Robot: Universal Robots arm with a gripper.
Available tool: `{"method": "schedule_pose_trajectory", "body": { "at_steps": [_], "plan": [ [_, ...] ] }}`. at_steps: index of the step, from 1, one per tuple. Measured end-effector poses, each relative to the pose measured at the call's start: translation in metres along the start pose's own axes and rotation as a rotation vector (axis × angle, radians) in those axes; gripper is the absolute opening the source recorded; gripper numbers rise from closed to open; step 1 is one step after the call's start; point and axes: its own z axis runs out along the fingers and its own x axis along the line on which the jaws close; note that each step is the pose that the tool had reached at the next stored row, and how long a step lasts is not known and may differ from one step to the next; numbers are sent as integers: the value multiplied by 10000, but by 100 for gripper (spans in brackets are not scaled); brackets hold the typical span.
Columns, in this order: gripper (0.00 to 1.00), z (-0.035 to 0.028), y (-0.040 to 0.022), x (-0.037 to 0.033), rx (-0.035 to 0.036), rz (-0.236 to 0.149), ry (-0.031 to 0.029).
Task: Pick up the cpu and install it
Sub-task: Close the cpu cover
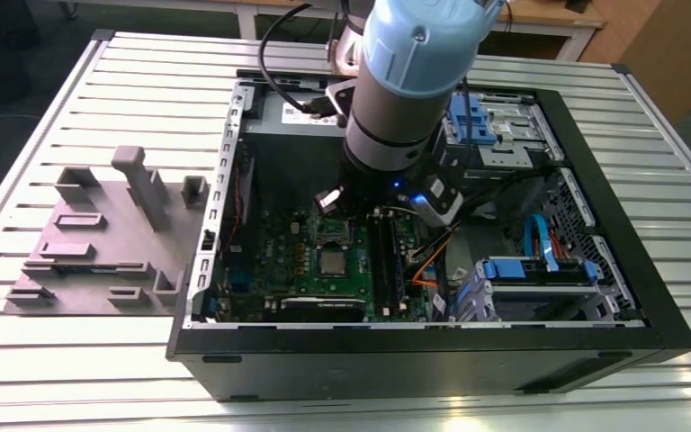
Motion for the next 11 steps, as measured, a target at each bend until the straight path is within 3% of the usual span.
{"method": "schedule_pose_trajectory", "body": {
  "at_steps": [11],
  "plan": [
    [10, -36, -58, 29, 0, 0, 0]
  ]
}}
